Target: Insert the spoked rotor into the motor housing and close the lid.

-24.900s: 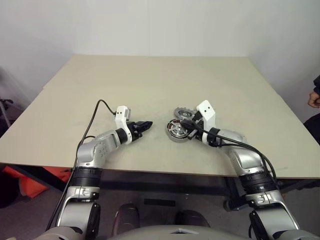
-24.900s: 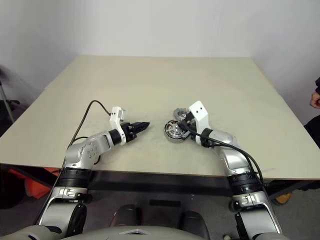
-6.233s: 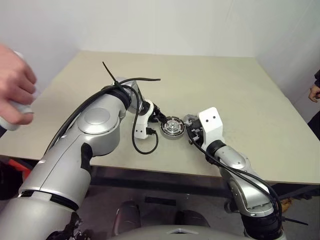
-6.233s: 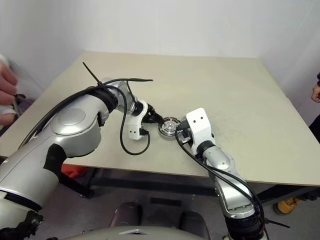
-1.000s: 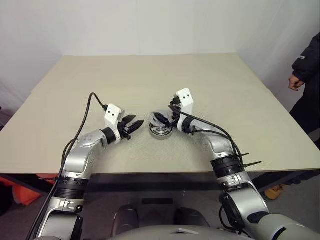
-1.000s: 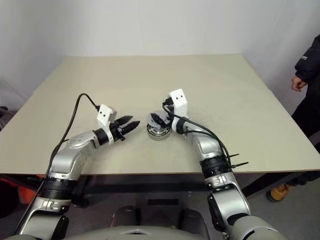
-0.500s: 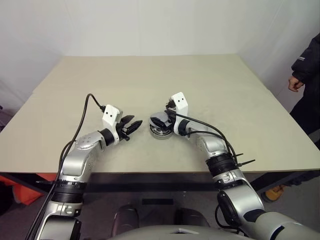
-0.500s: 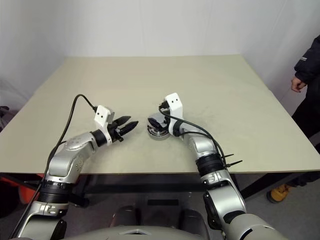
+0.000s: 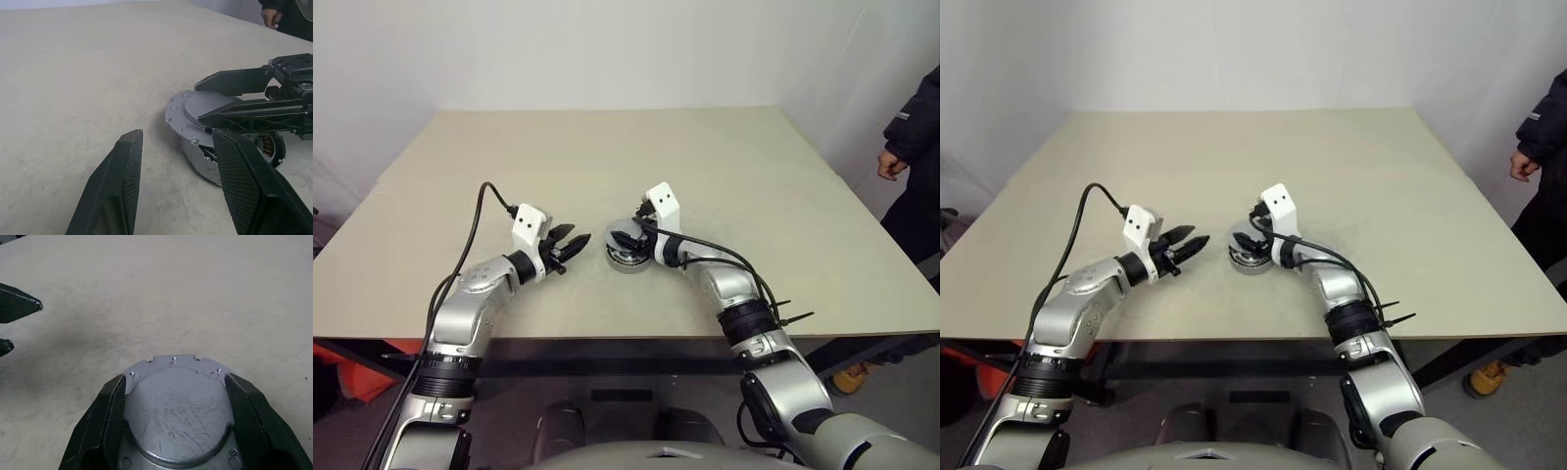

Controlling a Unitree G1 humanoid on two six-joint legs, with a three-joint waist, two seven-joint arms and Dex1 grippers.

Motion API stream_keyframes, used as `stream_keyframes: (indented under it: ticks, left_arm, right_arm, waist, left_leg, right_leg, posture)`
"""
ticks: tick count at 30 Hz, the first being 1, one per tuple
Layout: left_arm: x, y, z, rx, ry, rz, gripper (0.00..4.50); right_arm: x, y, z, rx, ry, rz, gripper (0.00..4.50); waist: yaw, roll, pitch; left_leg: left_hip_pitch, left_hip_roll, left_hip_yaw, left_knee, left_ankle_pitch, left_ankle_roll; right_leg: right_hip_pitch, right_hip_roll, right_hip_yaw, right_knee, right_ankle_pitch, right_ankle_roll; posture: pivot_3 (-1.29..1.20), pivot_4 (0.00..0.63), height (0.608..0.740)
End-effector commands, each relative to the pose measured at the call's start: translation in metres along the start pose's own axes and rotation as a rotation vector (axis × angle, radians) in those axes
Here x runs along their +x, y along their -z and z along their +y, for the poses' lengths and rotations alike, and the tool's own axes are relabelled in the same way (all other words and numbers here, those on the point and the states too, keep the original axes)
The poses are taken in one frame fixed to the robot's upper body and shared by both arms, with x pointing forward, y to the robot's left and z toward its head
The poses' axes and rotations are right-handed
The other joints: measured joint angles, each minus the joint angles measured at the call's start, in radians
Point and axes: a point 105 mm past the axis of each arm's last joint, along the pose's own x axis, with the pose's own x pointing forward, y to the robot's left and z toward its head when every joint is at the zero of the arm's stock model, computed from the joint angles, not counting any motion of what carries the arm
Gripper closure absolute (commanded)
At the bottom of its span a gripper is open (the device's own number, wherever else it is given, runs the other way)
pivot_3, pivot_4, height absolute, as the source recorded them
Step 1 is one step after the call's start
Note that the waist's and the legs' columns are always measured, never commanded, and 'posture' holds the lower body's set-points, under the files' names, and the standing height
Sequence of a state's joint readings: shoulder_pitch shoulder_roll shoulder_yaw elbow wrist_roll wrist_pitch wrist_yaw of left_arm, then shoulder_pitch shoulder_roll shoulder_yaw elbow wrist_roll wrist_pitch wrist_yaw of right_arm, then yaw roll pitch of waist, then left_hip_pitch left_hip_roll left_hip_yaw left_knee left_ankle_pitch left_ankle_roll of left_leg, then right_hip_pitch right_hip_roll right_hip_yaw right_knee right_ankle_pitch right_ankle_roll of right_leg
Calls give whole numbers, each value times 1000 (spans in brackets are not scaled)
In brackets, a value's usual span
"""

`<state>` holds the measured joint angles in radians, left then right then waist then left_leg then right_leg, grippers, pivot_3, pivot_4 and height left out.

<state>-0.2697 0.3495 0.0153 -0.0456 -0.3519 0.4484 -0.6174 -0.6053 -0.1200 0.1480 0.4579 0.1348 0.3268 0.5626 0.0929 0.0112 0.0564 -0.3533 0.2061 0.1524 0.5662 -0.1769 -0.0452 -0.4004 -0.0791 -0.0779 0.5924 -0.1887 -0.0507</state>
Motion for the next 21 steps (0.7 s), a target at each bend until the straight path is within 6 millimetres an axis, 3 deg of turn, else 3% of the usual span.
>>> stream_keyframes:
  ticks: [1,9,13,21]
  left_arm:
    - [-1,-16,5,30,-15,-49,2115]
    - [-1,-15,5,31,-15,-46,2115]
    - [-1,-15,6,34,-14,-43,2115]
    - [0,-16,7,38,-10,-41,2115]
  right_arm:
    - [-2,-18,-9,-35,23,-43,1430]
    - [-14,-35,-15,159,-10,-129,1430]
    - [-18,-28,-18,133,-4,-104,1430]
    - [-26,-13,-4,-3,-81,-63,1430]
  waist:
    - [0,0,0]
    - [2,0,0]
    - [2,0,0]
    - [2,0,0]
  left_leg:
    - [0,0,0,0,0,0]
    - [0,0,0,0,0,0]
    - [0,0,0,0,0,0]
    - [0,0,0,0,0,0]
  right_leg:
    - [0,0,0,0,0,0]
    - [0,0,0,0,0,0]
    - [0,0,0,0,0,0]
    - [0,0,0,0,0,0]
  posture:
    - [0,0,740]
    - [0,0,740]
    - [0,0,740]
    - [0,0,740]
